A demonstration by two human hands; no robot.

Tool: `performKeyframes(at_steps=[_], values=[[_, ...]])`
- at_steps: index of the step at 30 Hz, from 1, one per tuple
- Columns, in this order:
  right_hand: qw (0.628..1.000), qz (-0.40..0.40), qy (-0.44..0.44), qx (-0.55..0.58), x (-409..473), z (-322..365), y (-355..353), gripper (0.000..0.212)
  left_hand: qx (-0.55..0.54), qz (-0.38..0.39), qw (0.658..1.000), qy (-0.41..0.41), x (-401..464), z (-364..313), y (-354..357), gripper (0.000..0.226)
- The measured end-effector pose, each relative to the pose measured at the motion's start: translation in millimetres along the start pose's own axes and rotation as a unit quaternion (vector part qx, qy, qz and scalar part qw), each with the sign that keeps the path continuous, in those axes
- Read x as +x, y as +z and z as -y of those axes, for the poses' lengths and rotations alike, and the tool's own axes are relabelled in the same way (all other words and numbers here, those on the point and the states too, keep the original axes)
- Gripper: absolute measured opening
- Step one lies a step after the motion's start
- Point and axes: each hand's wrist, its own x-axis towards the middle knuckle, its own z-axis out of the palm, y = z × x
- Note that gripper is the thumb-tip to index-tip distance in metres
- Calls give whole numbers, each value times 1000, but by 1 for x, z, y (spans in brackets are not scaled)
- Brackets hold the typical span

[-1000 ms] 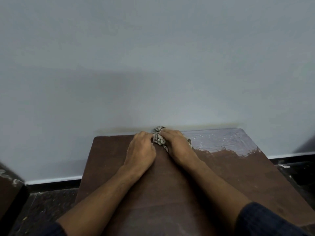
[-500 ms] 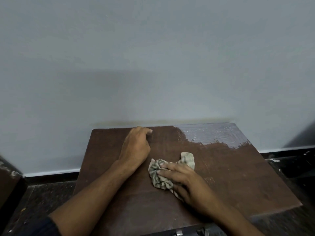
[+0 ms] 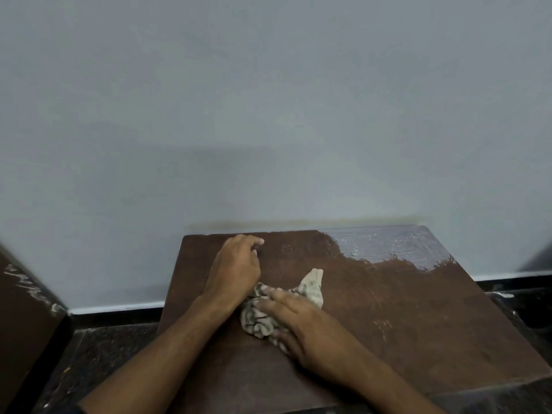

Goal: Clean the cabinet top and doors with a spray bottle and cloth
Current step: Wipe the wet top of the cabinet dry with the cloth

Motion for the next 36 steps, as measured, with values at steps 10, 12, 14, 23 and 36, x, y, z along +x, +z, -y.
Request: performKeyframes(at_steps=[10, 12, 14, 23, 36], values=[[985, -70, 156, -12, 113, -45, 6, 56, -3, -37, 999, -5, 1, 2, -8, 28], [998, -21, 64, 7, 91, -14, 15, 51, -10, -44, 999, -12, 4, 4, -8, 28], [1000, 1, 16, 9, 66, -14, 11, 45, -12, -37, 999, -8, 8, 6, -8, 26], [985, -3, 162, -56, 60, -29, -2, 57, -16, -13, 1000, 1, 6, 0, 1, 24], [967, -63, 234, -81, 76, -64, -10, 63, 2, -10, 1000, 14, 9, 2, 0, 26]])
